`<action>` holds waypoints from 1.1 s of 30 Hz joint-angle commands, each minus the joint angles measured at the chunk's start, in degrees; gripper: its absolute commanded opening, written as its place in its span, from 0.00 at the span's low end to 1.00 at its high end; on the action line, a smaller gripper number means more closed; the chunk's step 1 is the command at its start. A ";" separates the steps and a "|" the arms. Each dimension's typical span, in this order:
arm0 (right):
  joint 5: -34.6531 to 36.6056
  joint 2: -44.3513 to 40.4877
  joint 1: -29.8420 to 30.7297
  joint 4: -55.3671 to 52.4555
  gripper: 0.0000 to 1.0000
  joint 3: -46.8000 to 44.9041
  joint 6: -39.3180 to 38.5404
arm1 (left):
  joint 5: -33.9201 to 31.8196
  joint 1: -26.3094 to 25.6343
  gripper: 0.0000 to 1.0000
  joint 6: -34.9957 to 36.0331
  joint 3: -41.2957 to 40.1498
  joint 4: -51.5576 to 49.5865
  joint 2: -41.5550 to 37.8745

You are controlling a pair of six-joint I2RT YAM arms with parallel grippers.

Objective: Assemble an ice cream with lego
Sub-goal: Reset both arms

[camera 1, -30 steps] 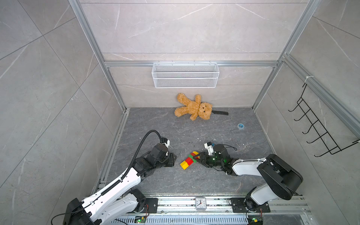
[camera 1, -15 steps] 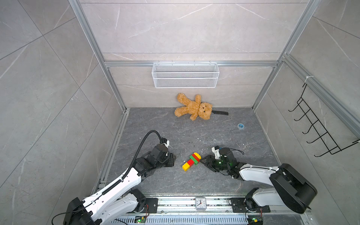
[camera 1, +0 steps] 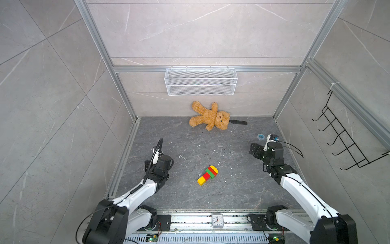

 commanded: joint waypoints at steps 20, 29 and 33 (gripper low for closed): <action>4.90 24.43 0.03 54.41 1.00 -15.83 -18.04 | 27.56 17.04 0.85 8.00 -4.56 38.29 14.60; 4.89 24.71 0.04 54.77 1.00 -15.76 -18.06 | 29.39 18.57 1.00 7.62 -3.16 38.72 17.02; 4.94 24.72 0.08 54.79 1.00 -15.79 -18.11 | 29.51 18.52 1.00 7.50 -3.05 37.58 16.65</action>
